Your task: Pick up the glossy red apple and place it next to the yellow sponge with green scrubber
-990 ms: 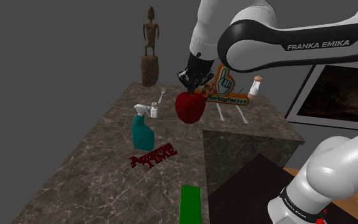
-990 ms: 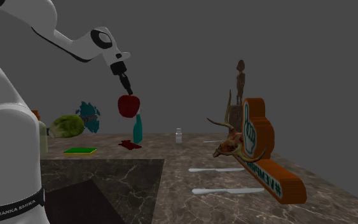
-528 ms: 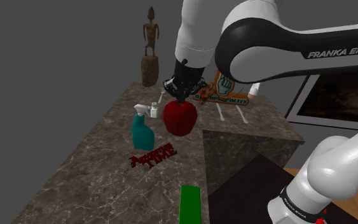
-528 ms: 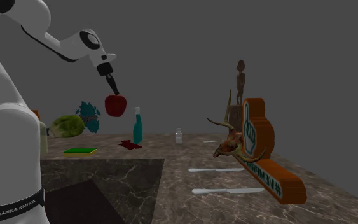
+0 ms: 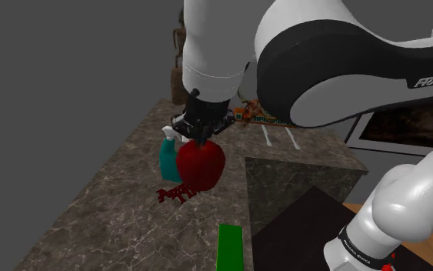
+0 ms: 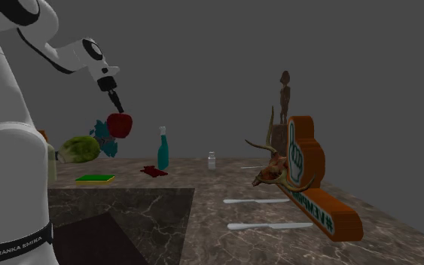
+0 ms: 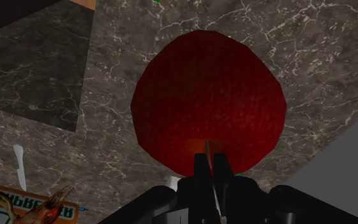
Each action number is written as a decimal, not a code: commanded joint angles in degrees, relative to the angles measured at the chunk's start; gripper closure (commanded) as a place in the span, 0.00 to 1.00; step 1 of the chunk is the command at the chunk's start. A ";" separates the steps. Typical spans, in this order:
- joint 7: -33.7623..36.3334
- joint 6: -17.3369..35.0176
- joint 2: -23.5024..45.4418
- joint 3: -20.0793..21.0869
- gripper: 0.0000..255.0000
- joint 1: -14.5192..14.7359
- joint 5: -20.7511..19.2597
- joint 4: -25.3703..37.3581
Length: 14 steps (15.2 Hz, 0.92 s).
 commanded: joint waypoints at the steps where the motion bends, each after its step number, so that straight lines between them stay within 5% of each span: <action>1: 3.61 -2.57 2.57 3.43 1.00 0.05 -1.56 3.44; 5: 12.67 -7.55 11.47 11.81 1.00 0.35 -8.23 10.66; 7: 20.05 -12.61 20.47 16.85 1.00 3.35 -15.78 16.58; 14: 21.33 -7.20 19.35 15.45 1.00 3.48 -14.99 10.70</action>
